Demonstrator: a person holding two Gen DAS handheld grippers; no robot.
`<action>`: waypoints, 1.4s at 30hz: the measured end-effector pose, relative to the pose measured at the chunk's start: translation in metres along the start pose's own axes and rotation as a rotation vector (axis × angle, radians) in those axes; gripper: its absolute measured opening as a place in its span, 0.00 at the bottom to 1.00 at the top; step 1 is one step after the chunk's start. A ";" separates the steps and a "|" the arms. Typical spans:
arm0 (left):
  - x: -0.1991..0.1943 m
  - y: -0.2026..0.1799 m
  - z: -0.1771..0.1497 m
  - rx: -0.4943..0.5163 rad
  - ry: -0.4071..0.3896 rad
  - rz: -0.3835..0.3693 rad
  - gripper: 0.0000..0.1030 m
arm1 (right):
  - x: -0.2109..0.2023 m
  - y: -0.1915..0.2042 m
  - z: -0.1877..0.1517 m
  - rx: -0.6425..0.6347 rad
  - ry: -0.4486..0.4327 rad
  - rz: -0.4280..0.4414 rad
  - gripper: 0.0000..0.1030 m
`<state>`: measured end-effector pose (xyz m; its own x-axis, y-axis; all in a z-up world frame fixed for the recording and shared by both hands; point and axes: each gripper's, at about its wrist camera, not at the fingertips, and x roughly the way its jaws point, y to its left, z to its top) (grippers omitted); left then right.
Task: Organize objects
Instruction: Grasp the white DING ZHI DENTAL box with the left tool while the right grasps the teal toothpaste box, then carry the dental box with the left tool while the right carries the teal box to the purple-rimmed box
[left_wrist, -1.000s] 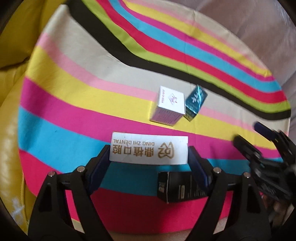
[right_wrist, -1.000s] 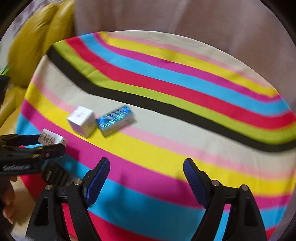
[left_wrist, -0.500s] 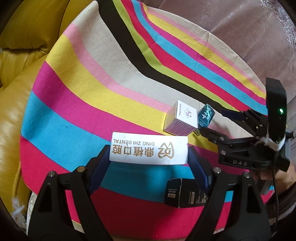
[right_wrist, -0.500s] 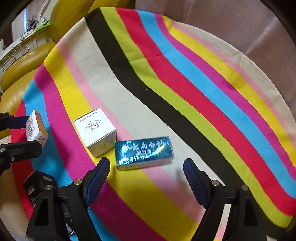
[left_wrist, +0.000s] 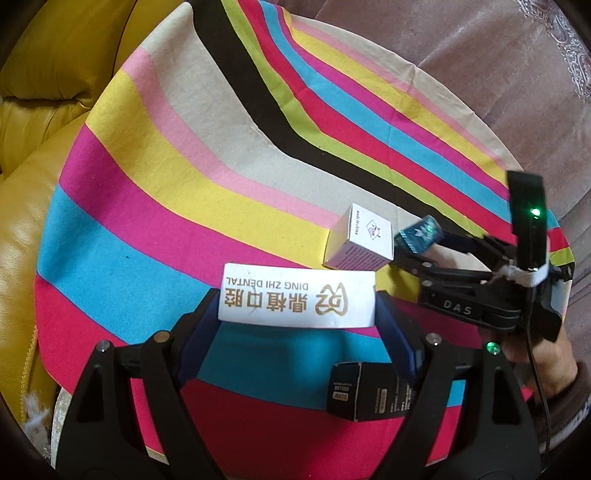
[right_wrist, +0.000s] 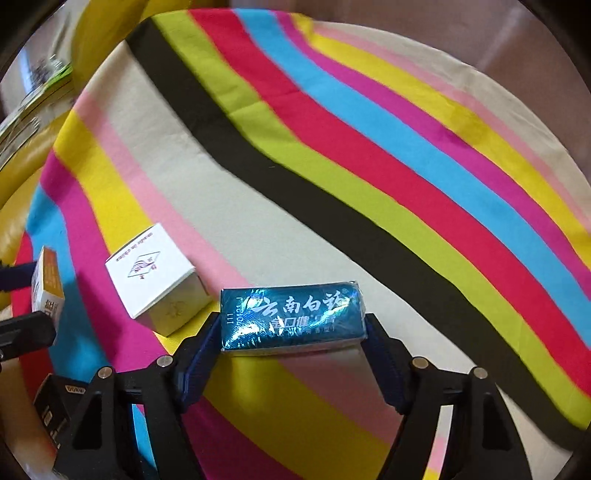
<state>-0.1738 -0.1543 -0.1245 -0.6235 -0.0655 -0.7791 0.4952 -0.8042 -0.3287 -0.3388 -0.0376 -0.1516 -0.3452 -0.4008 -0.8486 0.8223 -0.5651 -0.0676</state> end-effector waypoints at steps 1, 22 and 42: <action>-0.001 -0.001 0.000 0.003 -0.003 0.001 0.81 | -0.005 -0.003 -0.003 0.045 -0.007 -0.019 0.72; -0.033 -0.031 -0.021 0.126 -0.074 0.030 0.81 | -0.119 0.014 -0.110 0.462 -0.069 -0.268 0.72; -0.064 -0.049 -0.067 0.179 -0.048 0.016 0.81 | -0.163 0.043 -0.168 0.526 -0.076 -0.295 0.72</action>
<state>-0.1177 -0.0715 -0.0949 -0.6470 -0.1036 -0.7555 0.3920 -0.8950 -0.2129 -0.1710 0.1242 -0.1038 -0.5718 -0.2126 -0.7924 0.3599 -0.9329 -0.0094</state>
